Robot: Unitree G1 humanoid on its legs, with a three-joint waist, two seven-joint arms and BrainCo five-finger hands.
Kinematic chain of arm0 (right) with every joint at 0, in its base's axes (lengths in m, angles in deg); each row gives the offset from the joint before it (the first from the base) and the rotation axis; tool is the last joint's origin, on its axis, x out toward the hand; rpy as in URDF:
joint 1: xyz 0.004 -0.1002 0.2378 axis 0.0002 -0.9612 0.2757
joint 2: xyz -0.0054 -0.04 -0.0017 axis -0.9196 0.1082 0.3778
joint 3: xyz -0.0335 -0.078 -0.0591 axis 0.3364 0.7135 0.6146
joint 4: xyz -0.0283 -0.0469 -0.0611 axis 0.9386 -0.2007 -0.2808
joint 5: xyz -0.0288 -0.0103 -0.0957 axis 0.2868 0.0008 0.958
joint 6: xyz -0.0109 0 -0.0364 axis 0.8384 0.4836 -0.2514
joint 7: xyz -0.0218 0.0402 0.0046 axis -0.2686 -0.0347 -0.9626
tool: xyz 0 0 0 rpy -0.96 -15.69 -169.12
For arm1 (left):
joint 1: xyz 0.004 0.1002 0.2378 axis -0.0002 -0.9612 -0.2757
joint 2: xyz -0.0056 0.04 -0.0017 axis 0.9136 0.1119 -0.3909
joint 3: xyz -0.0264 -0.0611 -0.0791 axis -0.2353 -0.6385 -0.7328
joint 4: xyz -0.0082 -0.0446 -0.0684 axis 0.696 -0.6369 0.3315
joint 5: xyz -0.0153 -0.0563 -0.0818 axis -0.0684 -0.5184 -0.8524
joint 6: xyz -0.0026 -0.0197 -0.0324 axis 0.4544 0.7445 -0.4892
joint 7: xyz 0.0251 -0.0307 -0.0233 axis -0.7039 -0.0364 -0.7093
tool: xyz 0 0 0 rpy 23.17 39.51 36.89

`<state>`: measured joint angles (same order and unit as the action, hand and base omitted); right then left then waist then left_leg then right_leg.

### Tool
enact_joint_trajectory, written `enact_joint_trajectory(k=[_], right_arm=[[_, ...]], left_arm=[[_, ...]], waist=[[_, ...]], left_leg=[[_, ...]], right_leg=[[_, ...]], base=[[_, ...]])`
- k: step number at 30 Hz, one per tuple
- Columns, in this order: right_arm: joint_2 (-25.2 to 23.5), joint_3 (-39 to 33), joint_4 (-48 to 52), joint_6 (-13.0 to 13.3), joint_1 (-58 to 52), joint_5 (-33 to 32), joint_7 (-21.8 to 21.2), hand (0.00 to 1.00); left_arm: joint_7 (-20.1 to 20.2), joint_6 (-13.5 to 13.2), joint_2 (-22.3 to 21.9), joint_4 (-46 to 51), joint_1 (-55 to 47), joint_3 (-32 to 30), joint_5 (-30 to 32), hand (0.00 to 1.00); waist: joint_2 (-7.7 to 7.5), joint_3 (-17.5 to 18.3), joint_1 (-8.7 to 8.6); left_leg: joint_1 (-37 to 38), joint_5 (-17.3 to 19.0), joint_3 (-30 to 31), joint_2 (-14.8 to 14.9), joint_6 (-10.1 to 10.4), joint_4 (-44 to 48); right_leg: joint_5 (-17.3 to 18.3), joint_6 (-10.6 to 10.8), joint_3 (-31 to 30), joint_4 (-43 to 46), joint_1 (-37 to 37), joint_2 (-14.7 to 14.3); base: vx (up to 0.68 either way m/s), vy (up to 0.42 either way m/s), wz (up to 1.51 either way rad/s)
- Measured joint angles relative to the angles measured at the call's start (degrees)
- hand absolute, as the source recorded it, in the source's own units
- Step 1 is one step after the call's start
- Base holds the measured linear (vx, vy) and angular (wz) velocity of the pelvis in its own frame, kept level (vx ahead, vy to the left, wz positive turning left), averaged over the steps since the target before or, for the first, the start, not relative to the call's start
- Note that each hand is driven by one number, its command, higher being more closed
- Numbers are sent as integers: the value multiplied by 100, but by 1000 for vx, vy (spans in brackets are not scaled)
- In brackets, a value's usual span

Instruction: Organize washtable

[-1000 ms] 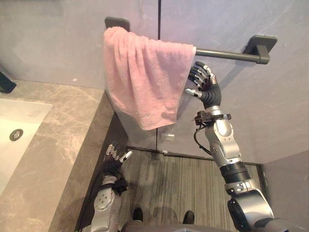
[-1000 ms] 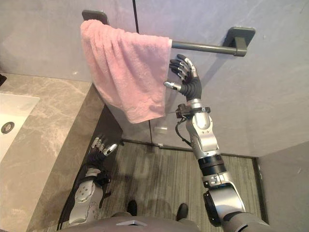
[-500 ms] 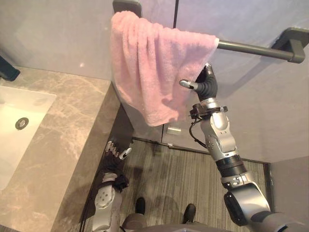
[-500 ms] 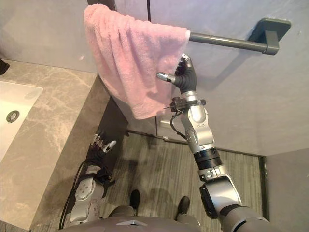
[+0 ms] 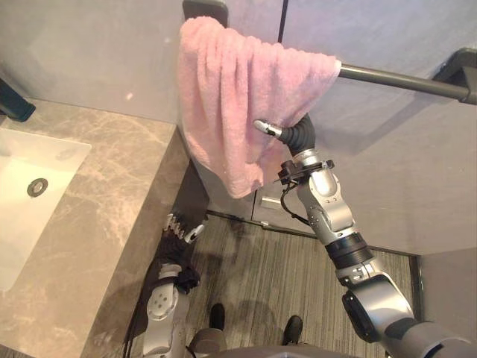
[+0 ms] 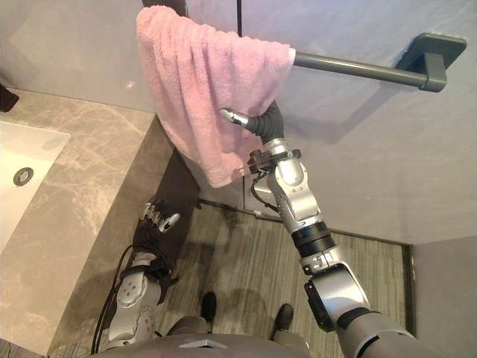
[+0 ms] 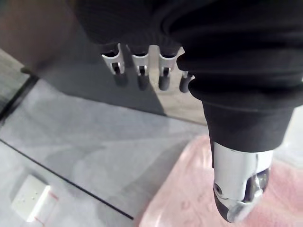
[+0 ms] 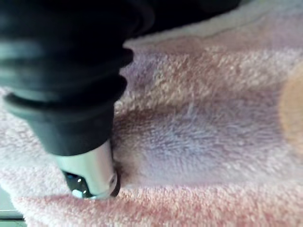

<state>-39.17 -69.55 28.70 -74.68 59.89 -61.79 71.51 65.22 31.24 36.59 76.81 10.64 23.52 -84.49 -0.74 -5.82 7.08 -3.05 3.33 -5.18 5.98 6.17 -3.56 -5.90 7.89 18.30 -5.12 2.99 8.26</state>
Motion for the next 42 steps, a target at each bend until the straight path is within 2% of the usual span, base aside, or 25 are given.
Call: enact_joint_trajectory(k=[13, 17, 28, 33, 39, 42], right_arm=[[6, -835, -18, 16, -702, 66, -5, 100], [22, -1087, 165, 53, -965, 233, -10, 100], [39, -1319, 169, 53, -1146, 286, -1, 100], [-12, -1320, 169, 52, -1154, 279, 6, 100], [-17, -1323, 169, 43, -1165, 272, 71, 100], [-19, -1274, 192, 43, -1155, 272, 79, 100]], left_arm=[[-35, -112, 60, 913, 26, -12, 34, 0], [-110, -161, 95, 1133, 91, -137, 255, 0], [-434, -293, 382, 1305, 1002, -386, 691, 0], [-616, -294, 587, 1246, 1490, -325, 838, 0], [-660, -289, 733, 730, 1931, -104, 1026, 0], [-715, -274, 888, 140, 2318, 139, 1027, 0]], waist=[[3, -8, -24], [4, -9, -34], [16, -17, -65], [15, -16, -175], [10, -13, -243], [4, -9, -241]], left_leg=[[243, 4, -220, -1, 0, -1], [288, 6, -298, -2, -1, 1], [383, 33, -494, -50, -39, 35], [409, 33, -582, -70, -39, 41], [457, 32, -725, -70, -39, 41], [449, 32, -845, -63, -39, 46]], right_leg=[[1, 0, -82, 56, -120, 7], [2, -1, -193, 60, -124, 7], [6, -6, -349, 48, -135, 35], [5, -6, -446, 49, -118, 47], [4, -8, -582, 39, -92, 28], [-40, -67, -696, 1, -33, 17]], base=[[-8, 1, -6], [-10, 2, -10], [-24, 1, -8], [-15, 2, -9], [-4, -6, -11], [-14, 0, -19]])
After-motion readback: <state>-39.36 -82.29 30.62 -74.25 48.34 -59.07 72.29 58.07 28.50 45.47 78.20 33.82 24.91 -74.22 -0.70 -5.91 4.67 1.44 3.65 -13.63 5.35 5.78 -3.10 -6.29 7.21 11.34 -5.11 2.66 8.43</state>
